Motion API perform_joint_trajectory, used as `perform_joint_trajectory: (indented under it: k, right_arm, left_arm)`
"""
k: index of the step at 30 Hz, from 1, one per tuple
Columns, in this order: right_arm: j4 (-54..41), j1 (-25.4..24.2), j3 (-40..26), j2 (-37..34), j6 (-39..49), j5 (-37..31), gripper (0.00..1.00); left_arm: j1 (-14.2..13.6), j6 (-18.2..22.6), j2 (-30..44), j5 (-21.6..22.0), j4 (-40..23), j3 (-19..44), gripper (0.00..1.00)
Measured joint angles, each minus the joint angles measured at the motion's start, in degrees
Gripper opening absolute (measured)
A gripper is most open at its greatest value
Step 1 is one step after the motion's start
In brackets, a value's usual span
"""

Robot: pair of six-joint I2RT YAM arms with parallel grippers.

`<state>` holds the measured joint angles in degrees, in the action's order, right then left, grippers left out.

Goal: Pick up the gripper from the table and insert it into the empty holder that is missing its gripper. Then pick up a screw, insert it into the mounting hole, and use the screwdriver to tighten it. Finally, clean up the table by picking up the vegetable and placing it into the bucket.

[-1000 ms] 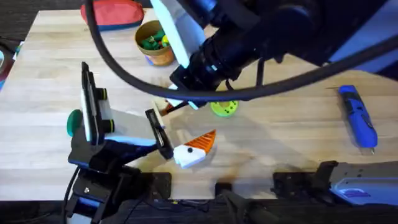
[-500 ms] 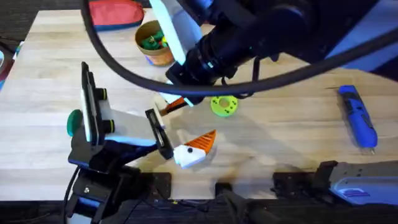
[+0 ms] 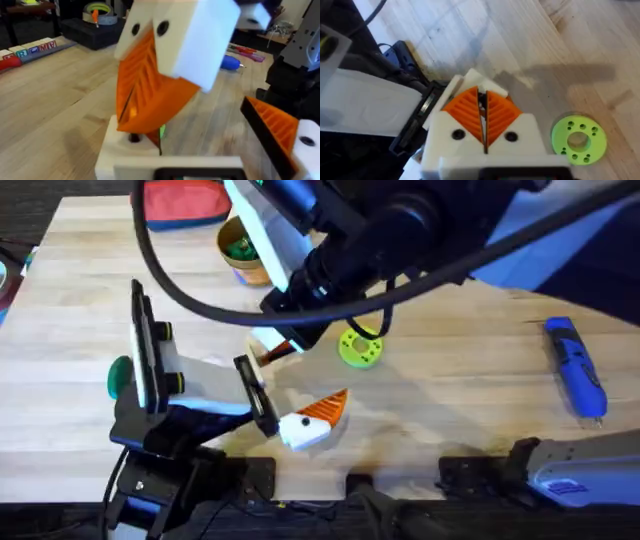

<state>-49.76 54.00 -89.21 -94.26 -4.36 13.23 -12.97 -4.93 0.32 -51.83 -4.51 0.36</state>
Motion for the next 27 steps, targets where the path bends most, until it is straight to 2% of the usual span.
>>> perform_joint_trajectory:
  k: [1,3,5,8,9,18,23,25,27]
  right_arm:
    - [0.01,0.0,0.0,0.01,-0.12,0.07,0.117]
    - [0.06,-0.02,0.0,0.02,-0.11,0.17,0.388]
    - [0.02,-0.14,-0.17,0.02,-0.2,0.15,0.614]
    - [-0.4,-1.31,-0.32,0.16,0.08,0.1,0.906]
    - [-0.46,-1.98,-0.39,0.42,0.1,0.11,0.968]
    - [-7.63,-12.13,-1.59,10.34,0.09,0.12,0.991]
    - [-16.75,-18.84,-1.92,16.32,0.24,0.11,0.991]
    - [-22.81,-21.9,-1.88,20.51,3.17,0.12,0.991]
    - [-23.06,-22.47,-1.0,22.89,4.22,0.22,0.991]
  left_arm:
    - [0.0,0.0,0.0,-0.01,0.0,0.0,0.987]
    - [0.0,-0.07,0.0,0.07,-0.02,0.0,0.987]
    - [0.0,0.02,-0.02,0.0,0.0,0.0,0.988]
    - [0.0,0.04,-0.02,-0.02,0.0,0.0,0.988]
    - [0.0,0.04,0.0,-0.04,0.0,0.0,0.988]
    - [0.0,0.09,-0.01,-0.07,0.0,0.0,0.987]
    - [0.0,0.18,-0.02,-0.07,0.0,0.0,0.988]
    - [0.0,0.2,0.0,-0.07,0.0,0.0,0.988]
    - [0.0,0.2,-0.02,-0.07,0.0,0.0,0.99]
